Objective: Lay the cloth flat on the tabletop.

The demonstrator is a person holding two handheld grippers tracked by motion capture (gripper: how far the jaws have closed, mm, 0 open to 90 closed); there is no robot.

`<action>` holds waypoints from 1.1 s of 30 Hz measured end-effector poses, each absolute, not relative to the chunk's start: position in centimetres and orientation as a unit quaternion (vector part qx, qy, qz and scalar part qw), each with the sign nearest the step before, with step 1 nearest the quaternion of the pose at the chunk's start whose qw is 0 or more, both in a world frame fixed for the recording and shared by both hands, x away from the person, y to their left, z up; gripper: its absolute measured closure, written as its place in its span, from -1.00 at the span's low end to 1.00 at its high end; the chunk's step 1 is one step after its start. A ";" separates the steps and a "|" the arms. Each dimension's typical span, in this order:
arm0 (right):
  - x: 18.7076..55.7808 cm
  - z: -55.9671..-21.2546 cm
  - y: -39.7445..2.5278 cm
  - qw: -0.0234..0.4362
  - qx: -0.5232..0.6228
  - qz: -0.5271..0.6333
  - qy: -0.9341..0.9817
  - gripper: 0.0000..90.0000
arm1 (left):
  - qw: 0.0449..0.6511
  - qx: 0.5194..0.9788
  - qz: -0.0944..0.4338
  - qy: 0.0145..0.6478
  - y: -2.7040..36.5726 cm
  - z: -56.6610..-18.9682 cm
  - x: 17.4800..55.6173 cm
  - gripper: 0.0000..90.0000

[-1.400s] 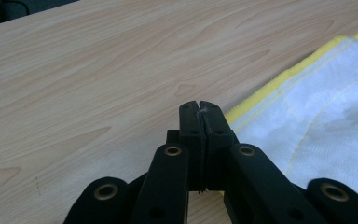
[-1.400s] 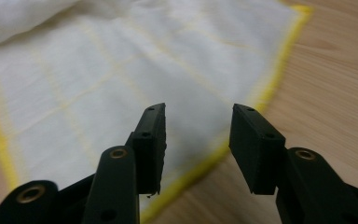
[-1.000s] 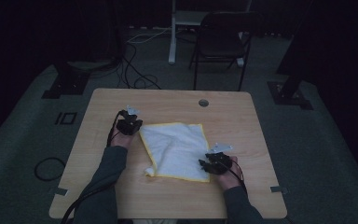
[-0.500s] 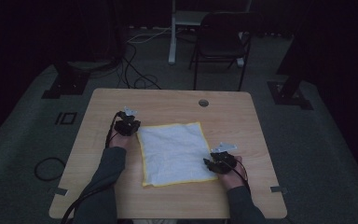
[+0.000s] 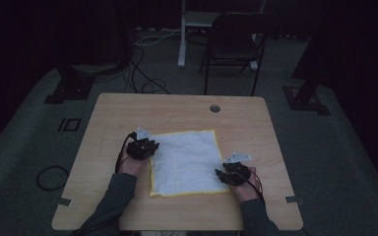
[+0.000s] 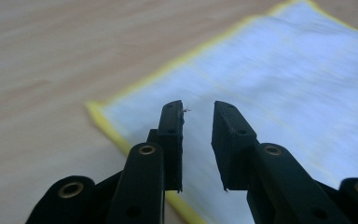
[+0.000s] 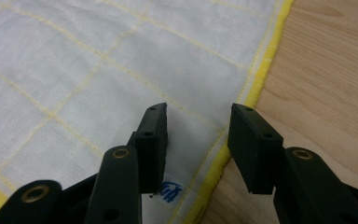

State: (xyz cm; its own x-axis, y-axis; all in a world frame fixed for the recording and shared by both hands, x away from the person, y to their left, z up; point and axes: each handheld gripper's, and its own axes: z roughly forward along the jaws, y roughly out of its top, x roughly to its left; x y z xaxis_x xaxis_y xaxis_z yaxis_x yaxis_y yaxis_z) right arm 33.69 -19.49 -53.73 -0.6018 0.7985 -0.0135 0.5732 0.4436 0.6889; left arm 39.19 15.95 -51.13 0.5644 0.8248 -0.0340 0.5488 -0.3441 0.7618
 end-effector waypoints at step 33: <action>33.2 -53.5 -19.2 0.197 0.403 0.377 0.810 0.20 | 0.351 0.815 0.171 0.429 17.2 -53.9 34.9 0.69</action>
